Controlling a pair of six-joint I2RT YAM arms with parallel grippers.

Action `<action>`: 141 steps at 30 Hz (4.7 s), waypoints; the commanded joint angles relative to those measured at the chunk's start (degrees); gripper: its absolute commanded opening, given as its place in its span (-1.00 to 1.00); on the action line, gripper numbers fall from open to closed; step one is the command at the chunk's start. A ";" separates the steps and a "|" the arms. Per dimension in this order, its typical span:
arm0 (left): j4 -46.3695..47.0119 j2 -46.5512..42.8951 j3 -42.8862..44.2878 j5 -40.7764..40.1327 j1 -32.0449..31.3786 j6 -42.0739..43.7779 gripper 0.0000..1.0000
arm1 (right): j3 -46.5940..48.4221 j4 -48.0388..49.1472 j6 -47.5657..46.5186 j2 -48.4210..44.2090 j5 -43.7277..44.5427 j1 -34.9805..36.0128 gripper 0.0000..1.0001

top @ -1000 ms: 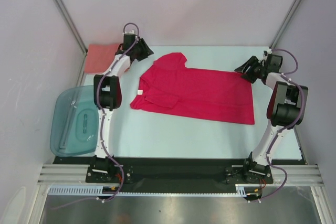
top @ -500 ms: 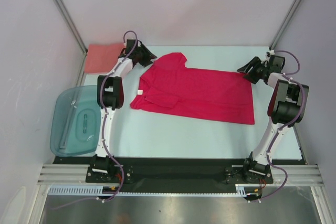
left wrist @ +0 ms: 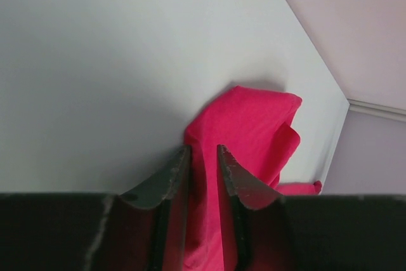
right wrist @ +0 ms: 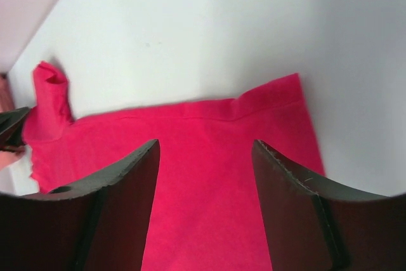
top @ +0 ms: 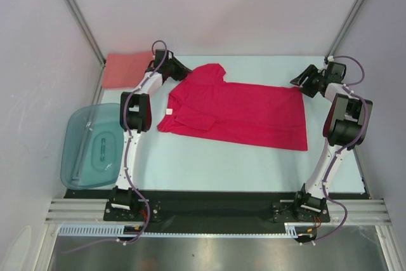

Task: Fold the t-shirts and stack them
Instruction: Fold the tshirt

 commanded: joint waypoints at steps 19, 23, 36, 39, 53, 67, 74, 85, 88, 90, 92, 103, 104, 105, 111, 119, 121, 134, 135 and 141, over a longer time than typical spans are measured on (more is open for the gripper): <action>5.58 -6.13 2.14 1.22 -0.10 1.58 -0.99 | 14.26 -12.01 -9.90 9.11 13.52 1.19 0.25; 5.76 -6.66 2.32 1.49 -0.01 2.02 -0.99 | 16.28 -13.24 -10.51 10.25 14.49 1.54 0.24; 6.73 -5.43 2.14 3.25 0.08 1.23 -0.99 | 17.34 -13.51 -11.66 11.22 15.11 2.69 -0.09; 6.47 -5.60 2.06 3.33 0.16 1.49 -0.99 | 18.66 -13.24 -11.49 11.92 15.19 2.51 -0.37; 3.30 -10.96 -2.42 1.58 0.16 6.59 -0.99 | 14.62 -11.84 -11.92 4.02 16.78 1.98 -1.00; -2.76 -13.95 -5.76 0.00 0.16 12.13 -1.00 | 6.27 -10.43 -10.96 -3.63 16.25 1.37 -1.00; -4.08 -17.90 -8.84 -1.67 0.16 14.15 -0.99 | 2.67 -11.40 -10.61 -7.23 15.28 1.19 -1.00; -5.84 -23.09 -15.87 -4.31 0.87 16.61 -0.99 | -1.11 -11.48 -11.13 -9.17 13.79 0.93 -1.00; -6.02 -23.97 -16.40 -4.57 1.04 17.05 -0.99 | -1.64 -11.22 -11.39 -8.99 13.97 0.93 -1.00; -6.10 -24.06 -16.75 -4.23 1.04 17.05 -0.99 | -1.90 -11.13 -11.57 -8.38 13.97 0.84 -1.00; -6.10 -23.62 -16.49 -3.18 1.04 16.70 -0.99 | -1.82 -11.22 -11.40 -7.94 13.79 0.67 -1.00; -5.40 -25.37 -19.21 -3.60 0.96 16.35 -0.99 | -5.50 -9.64 -10.52 -11.18 15.02 1.02 -1.00; -5.31 -25.81 -19.82 -3.70 0.96 16.44 -0.99 | -6.03 -9.55 -10.52 -11.54 15.28 1.10 -1.00; -5.40 -26.86 -21.14 -3.96 0.87 16.44 -0.99 | -6.47 -9.29 -10.60 -11.89 15.28 1.11 -1.00; -4.88 -31.34 -28.17 -5.28 0.96 17.49 -0.99 | -9.90 -8.50 -9.99 -13.91 15.28 1.11 -1.00; -4.17 -37.06 -37.57 -7.56 0.87 17.49 -0.99 | -11.75 -8.58 -9.90 -14.97 16.42 0.84 -1.00; -3.38 -38.99 -39.25 -7.82 0.96 17.32 -0.99 | -12.19 -8.58 -9.90 -15.32 16.69 0.67 -1.00; -2.24 -42.25 -45.67 -9.06 0.96 17.75 -0.99 | -13.77 -8.50 -8.76 -16.55 16.69 -0.48 -1.00; -2.24 -42.43 -45.76 -9.32 0.96 17.76 -0.99 | -13.77 -8.67 -8.67 -16.64 16.60 -0.48 -1.00; -2.41 -42.96 -47.78 -10.46 1.04 17.67 -0.99 | -14.56 -8.85 -8.50 -16.73 16.69 -0.56 -1.00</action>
